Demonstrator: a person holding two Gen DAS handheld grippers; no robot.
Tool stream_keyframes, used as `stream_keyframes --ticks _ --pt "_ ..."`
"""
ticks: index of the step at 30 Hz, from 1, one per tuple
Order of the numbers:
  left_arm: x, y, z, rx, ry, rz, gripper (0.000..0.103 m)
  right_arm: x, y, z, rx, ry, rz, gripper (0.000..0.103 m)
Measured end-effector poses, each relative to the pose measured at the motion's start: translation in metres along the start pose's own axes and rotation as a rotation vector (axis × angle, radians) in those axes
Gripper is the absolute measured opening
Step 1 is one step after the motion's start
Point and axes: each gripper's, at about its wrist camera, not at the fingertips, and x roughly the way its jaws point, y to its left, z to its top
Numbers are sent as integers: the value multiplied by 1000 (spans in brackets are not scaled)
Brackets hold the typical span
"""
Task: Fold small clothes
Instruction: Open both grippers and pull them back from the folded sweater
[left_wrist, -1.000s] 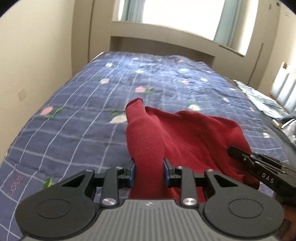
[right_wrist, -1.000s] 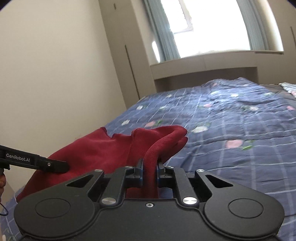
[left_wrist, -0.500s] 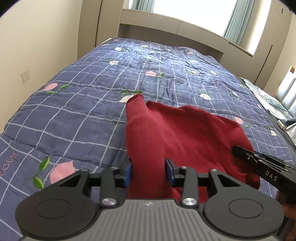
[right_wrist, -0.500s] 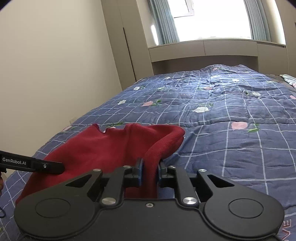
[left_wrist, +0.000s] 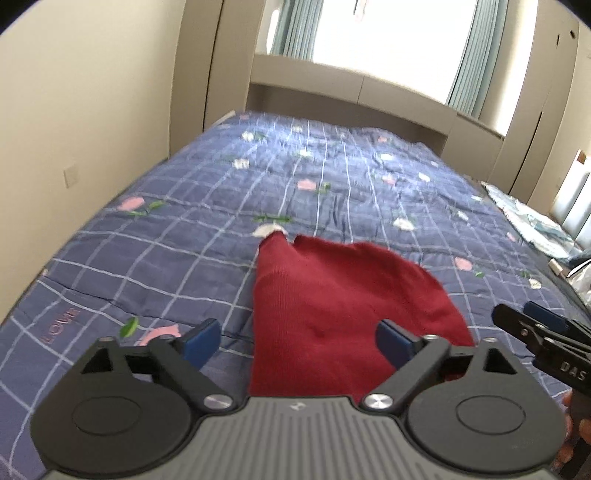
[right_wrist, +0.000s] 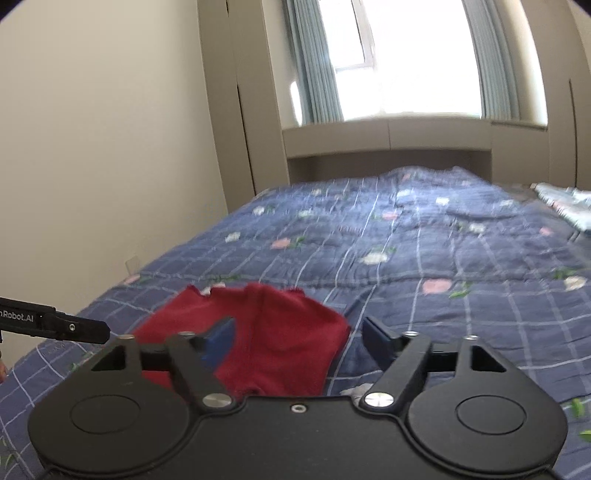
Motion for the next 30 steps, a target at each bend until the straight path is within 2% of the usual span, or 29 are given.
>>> stream_keyframes --ticks 5,10,19,30 --pt "-35 -2 -8 6 -54 11 102 -44 10 6 -35 -71 -13 97" --pt "-64 -4 -22 23 -90 29 102 -86 21 7 -57 -139 -27 102" --pt "-108 2 -57 20 -164 59 103 -140 44 -14 -91 -214 -41 102" --pt "-141 6 -110 19 -244 84 103 -182 59 -55 -47 -230 -84 102"
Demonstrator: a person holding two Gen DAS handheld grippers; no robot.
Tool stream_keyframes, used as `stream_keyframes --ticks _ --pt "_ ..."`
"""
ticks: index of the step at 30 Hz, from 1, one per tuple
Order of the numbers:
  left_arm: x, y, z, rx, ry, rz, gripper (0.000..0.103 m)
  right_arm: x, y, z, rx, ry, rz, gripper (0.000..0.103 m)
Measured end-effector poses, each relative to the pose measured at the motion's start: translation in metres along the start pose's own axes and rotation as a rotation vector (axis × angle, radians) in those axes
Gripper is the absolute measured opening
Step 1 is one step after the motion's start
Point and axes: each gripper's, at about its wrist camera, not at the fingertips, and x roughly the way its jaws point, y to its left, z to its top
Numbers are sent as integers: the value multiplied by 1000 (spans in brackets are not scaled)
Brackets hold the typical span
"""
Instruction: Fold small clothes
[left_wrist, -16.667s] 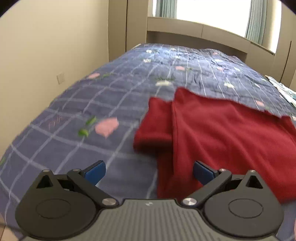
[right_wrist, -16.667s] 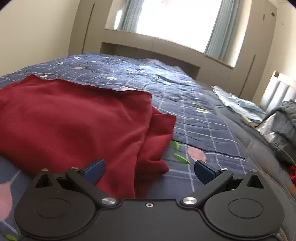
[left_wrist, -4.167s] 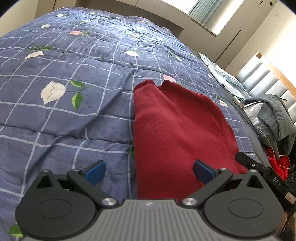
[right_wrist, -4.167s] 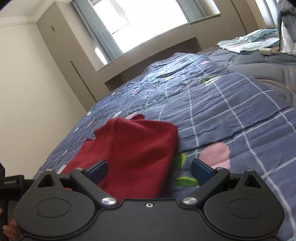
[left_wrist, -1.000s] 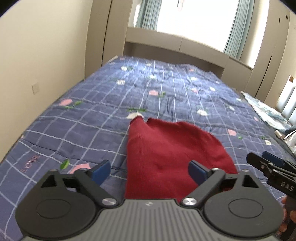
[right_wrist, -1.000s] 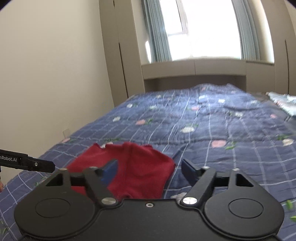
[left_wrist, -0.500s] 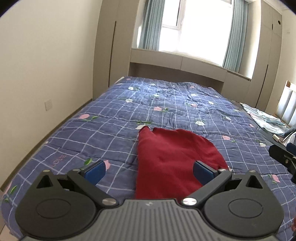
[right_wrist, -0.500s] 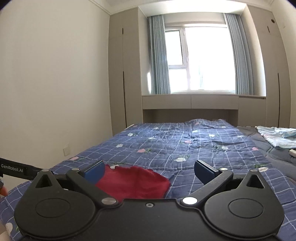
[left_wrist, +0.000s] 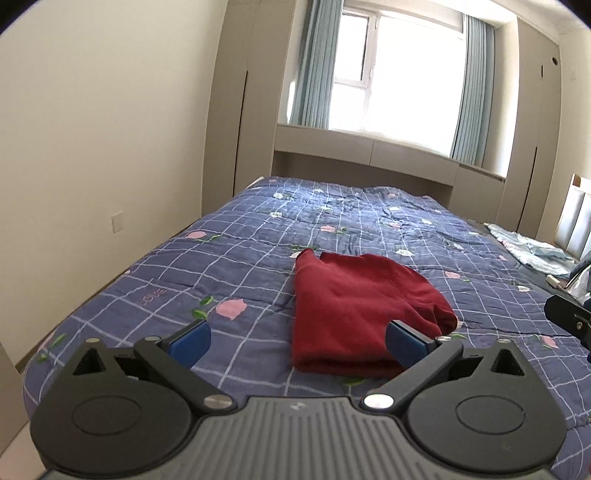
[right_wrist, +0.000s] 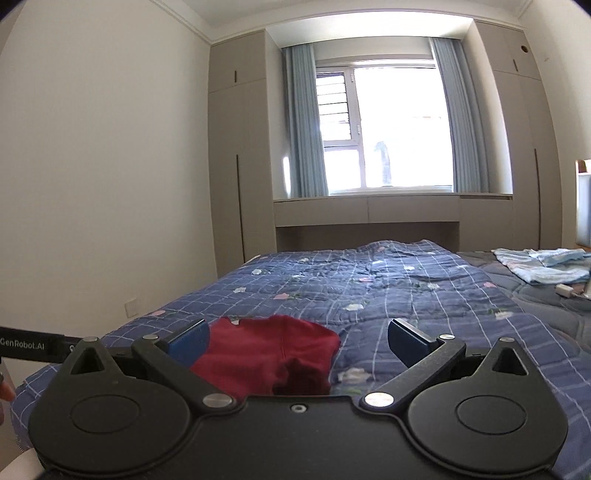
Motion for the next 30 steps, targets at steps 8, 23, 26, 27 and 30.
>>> stream_keyframes --ticks 8,23,26,27,30 --pt "-8 -2 -36 -25 -32 52 103 -24 0 -27 -41 22 -47 102" --pt "-1 -17 -65 67 14 75 103 -23 -5 -66 -51 95 -76 102" --pt "0 -17 -66 63 19 73 103 -22 -5 -67 -49 99 -77 102" --pt "0 -17 -66 63 20 74 103 -22 -5 -67 -49 101 -77 102" --pt "0 -16 -66 63 20 75 103 -22 -5 -67 -52 100 -75 102"
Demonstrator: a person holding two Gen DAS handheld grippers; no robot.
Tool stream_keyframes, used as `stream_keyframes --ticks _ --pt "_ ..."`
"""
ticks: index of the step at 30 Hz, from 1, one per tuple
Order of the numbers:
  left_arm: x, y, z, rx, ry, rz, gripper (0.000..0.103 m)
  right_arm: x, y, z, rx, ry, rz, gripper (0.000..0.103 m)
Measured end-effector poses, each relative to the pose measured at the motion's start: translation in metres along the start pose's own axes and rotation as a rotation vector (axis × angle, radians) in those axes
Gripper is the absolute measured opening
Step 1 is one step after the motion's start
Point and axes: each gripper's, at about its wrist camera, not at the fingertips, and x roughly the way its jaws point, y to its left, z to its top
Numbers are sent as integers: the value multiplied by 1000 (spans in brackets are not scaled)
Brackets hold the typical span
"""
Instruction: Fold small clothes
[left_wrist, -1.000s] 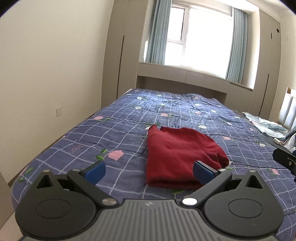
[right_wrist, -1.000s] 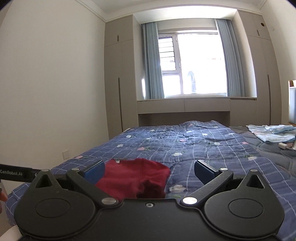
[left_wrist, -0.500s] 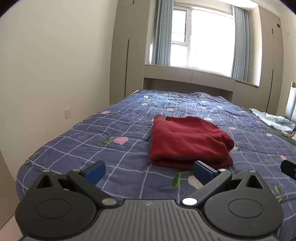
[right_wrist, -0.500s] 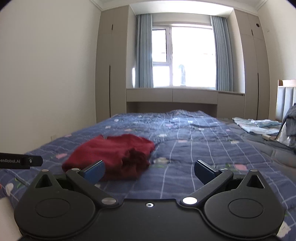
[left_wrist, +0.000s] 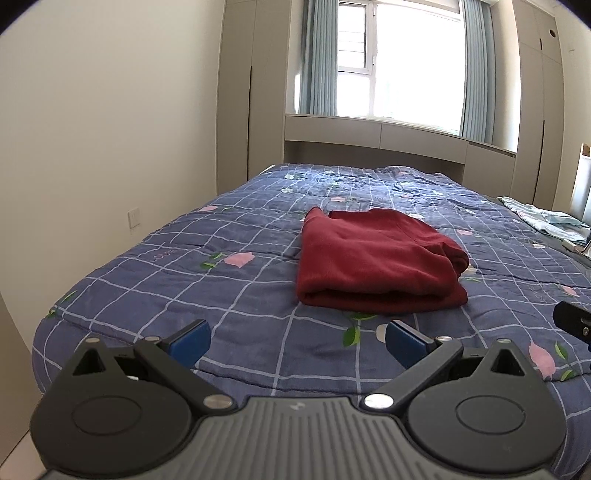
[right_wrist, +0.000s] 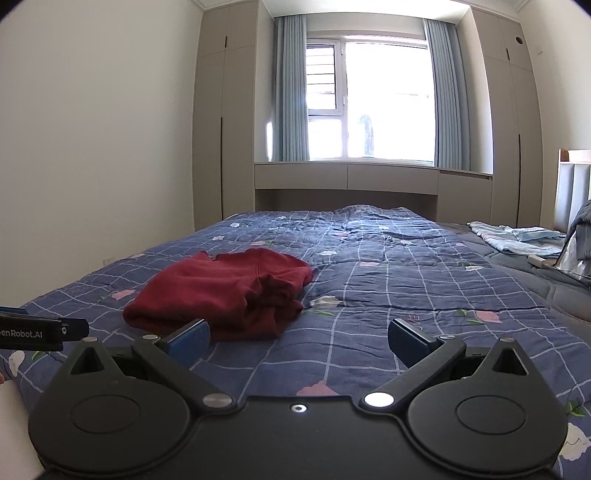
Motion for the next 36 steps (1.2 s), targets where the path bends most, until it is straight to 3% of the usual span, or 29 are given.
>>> stream_keyframes --ticks 36 --pt "-2 4 1 -15 -2 4 103 0 -1 -1 1 4 -2 102"
